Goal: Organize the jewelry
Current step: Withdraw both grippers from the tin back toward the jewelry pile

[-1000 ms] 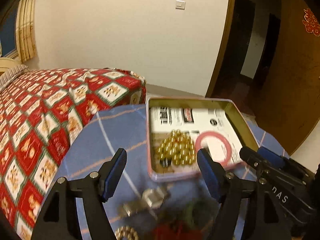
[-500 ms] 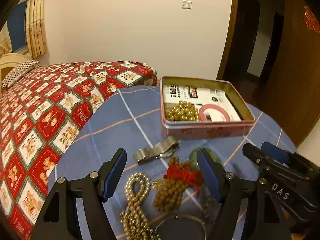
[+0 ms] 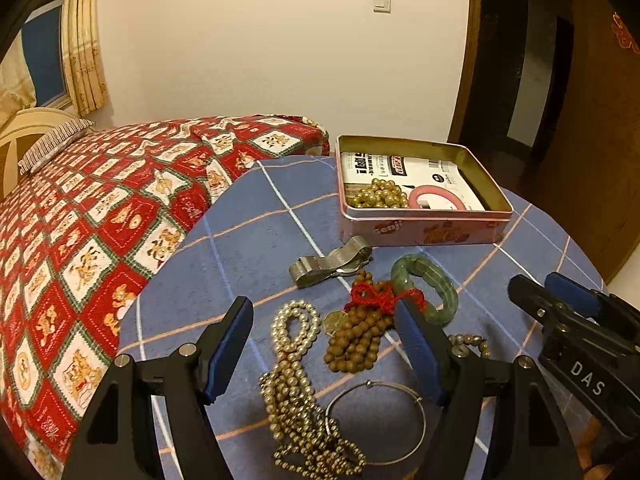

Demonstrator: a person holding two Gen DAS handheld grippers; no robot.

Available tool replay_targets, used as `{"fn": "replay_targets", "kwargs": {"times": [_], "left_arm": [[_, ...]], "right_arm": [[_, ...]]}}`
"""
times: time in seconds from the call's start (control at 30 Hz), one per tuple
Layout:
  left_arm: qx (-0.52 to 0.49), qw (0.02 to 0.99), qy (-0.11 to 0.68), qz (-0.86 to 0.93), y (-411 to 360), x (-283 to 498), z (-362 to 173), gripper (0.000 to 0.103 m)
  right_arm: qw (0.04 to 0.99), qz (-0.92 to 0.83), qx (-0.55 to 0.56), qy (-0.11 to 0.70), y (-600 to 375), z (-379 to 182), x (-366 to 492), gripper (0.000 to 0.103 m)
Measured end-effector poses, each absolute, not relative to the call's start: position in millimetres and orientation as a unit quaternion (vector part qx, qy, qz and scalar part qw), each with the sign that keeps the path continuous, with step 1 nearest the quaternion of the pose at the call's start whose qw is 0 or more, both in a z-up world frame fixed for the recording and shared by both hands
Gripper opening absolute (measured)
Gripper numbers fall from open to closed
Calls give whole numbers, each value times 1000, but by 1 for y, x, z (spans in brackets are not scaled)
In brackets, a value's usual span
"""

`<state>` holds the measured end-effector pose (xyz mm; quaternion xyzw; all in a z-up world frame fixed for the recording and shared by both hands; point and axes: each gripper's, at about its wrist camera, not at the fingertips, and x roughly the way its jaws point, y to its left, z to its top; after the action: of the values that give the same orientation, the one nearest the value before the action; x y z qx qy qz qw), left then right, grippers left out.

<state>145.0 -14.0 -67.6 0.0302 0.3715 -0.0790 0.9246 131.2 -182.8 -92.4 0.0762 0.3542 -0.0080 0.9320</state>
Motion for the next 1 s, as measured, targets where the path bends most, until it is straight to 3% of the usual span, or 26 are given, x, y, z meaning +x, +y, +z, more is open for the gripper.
{"fn": "replay_targets", "kwargs": {"times": [0.83,1.0], "left_arm": [[-3,919,388,-69,37,132,-88,73],[6,919,383,-91,32,132,-89,73]], "right_arm": [[920,29,97,379,-191,-113,114,53],[913,56,100,391,-187,-118,119,41]]}}
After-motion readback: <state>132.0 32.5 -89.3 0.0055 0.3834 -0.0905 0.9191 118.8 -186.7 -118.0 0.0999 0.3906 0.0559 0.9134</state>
